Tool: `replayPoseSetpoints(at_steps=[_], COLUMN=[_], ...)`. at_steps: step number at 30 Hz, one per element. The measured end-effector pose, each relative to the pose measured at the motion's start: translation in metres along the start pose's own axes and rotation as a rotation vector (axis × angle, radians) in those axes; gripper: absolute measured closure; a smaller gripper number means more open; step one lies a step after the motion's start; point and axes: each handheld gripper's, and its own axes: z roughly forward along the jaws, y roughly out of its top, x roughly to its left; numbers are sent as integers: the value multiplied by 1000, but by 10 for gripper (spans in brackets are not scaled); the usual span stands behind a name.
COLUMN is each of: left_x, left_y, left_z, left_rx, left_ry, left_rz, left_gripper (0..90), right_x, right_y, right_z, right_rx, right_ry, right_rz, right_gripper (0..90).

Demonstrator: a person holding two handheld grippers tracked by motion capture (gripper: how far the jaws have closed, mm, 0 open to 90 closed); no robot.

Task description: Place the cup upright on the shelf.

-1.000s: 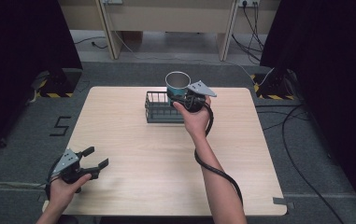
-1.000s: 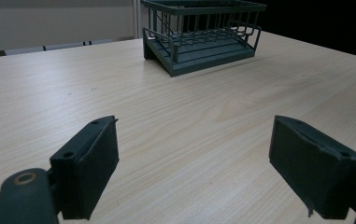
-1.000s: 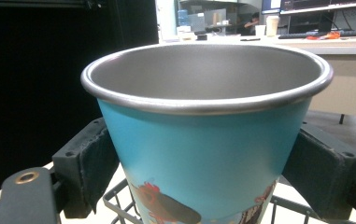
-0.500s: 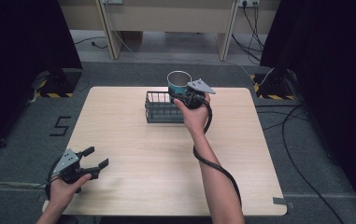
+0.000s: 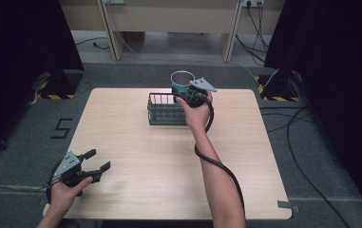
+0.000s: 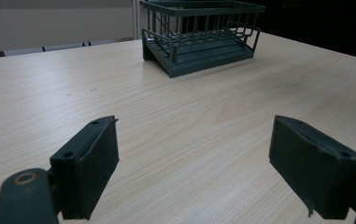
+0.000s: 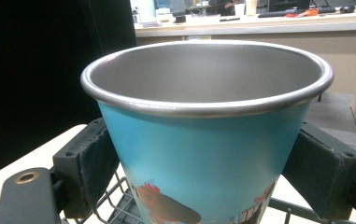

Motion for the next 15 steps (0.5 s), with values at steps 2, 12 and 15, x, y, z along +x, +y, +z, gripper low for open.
replayPoseSetpoints(at_steps=[2, 12, 15], left_x=[0, 0, 0], left_y=[0, 0, 0], left_z=[0, 0, 0], left_rx=[0, 0, 0], left_ry=[0, -2, -2], left_rz=[0, -2, -3], left_gripper=[152, 153, 152], right_x=[0, 1, 2], right_y=[-1, -13, -16], right_z=[2, 14, 17], right_rx=[7, 65, 81], right_ry=[-5, -22, -27], right_rz=[-1, -16, -15], right_gripper=[167, 166, 166])
